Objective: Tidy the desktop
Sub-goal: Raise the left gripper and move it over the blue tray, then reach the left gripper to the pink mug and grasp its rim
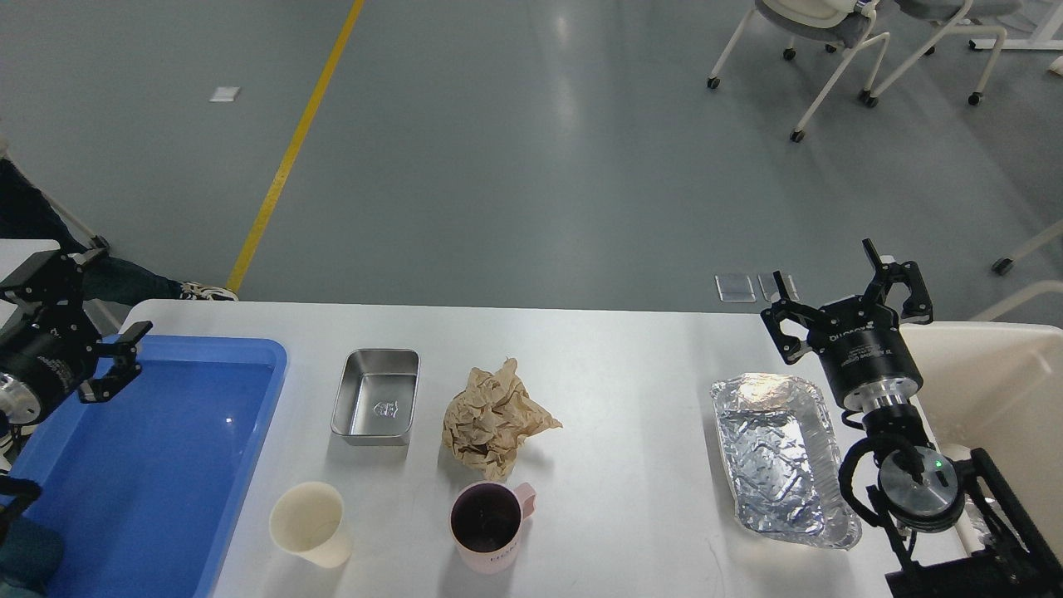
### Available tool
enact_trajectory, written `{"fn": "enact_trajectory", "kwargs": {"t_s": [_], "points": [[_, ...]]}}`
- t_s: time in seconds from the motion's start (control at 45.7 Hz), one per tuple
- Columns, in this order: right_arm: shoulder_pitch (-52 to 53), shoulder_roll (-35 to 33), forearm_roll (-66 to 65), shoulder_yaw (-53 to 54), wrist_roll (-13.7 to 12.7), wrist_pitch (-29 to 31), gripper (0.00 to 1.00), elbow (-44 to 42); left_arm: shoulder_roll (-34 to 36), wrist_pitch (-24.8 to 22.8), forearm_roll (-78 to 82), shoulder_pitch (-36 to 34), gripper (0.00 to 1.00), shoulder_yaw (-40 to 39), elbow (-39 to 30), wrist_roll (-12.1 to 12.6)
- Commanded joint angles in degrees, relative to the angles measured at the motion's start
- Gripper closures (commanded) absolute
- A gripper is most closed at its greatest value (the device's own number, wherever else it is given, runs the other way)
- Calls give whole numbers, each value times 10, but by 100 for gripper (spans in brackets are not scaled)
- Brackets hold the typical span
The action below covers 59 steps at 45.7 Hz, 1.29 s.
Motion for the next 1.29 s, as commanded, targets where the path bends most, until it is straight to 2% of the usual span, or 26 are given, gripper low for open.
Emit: {"fn": "enact_trajectory", "kwargs": {"t_s": [0.0,0.022,0.066,0.197,0.307,0.482,0.723,0.876,0.964,1.073,1.117,1.27], "points": [[1,-2,-34,0,1,0,0,-1,150,4,11,-2,0,106,-44,-2],[1,-3,-45,0,1,0,0,-2,202,0,12,-2,0,141,-72,-4],[1,-6,-57,-1,1,1,0,-4,246,0,14,-3,0,169,-102,-4],[1,-8,-88,-1,2,0,0,-5,326,3,92,-2,0,204,-183,-4],[1,-15,-109,-2,2,0,0,-4,352,7,179,5,0,220,-230,-3],[1,-35,-124,-6,1,1,0,-4,374,11,258,6,0,234,-269,-2],[1,-66,-139,-25,1,2,0,-5,386,-10,284,-22,0,234,-273,-4],[1,-69,-139,-25,1,3,0,-4,366,-63,289,-69,0,235,-263,5],[0,-70,-139,-26,1,3,0,-4,294,-98,305,-116,0,236,-253,26],[0,-71,-140,-26,1,3,0,-5,207,-217,349,-196,0,248,-206,64],[0,-71,-144,-26,1,3,0,-5,163,-249,370,-218,0,249,-189,76],[-3,-76,-151,-25,1,3,0,-8,55,-260,484,-273,0,299,-175,81]]}}
